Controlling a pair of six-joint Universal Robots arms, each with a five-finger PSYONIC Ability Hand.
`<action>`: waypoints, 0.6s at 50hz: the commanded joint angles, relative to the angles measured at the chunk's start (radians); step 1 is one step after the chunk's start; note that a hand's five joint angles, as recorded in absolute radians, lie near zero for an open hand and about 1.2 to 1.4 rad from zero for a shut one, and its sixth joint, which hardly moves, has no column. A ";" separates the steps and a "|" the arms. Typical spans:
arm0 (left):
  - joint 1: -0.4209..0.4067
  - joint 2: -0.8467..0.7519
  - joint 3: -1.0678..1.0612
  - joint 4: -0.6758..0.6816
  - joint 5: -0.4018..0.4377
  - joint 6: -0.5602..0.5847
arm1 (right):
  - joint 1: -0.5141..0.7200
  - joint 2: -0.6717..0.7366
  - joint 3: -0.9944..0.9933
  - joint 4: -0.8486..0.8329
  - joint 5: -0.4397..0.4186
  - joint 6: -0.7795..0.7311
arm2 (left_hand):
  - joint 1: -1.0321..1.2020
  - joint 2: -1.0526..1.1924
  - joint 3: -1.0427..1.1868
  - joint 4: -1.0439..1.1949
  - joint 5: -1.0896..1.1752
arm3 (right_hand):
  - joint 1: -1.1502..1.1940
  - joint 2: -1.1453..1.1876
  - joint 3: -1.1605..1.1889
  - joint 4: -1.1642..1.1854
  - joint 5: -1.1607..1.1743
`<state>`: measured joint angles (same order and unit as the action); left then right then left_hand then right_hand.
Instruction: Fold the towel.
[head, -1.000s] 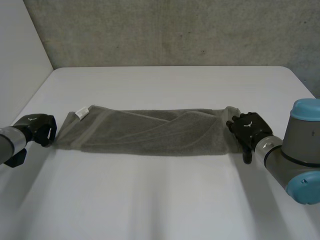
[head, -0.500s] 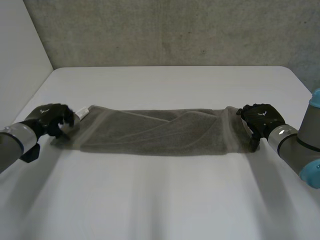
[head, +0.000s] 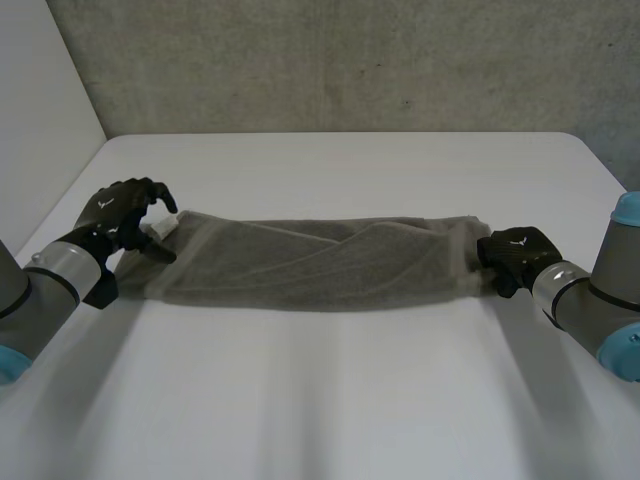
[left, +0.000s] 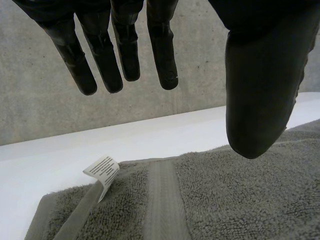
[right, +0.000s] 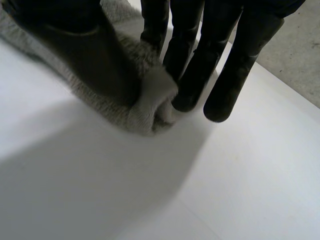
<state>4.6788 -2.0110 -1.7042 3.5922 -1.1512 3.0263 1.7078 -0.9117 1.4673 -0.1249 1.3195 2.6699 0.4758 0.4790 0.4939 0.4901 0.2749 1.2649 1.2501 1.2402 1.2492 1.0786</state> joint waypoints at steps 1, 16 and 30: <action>0.003 0.003 -0.025 0.025 -0.001 0.003 | -0.008 0.011 -0.016 0.004 0.004 -0.001 | -0.039 -0.042 -0.057 -0.053 -0.013 | 0.131 0.146 0.156 0.147 0.143; 0.011 0.008 -0.034 0.025 -0.001 0.005 | -0.296 -0.091 -0.129 0.137 0.003 -0.103 | -0.066 -0.069 -0.084 -0.080 -0.039 | 0.131 0.146 0.156 0.147 0.143; 0.011 0.012 -0.035 0.026 0.002 0.009 | 0.069 -0.151 -0.426 0.281 0.033 -0.062 | -0.066 -0.069 -0.084 -0.080 -0.039 | 0.131 0.146 0.156 0.147 0.143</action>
<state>4.6897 -1.9993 -1.7386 3.6184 -1.1501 3.0344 1.5040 -1.0462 1.1235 0.1409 1.3345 2.5460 0.4515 0.4595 0.4667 0.4632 0.2478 1.3165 1.2888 1.3189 1.3288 1.1433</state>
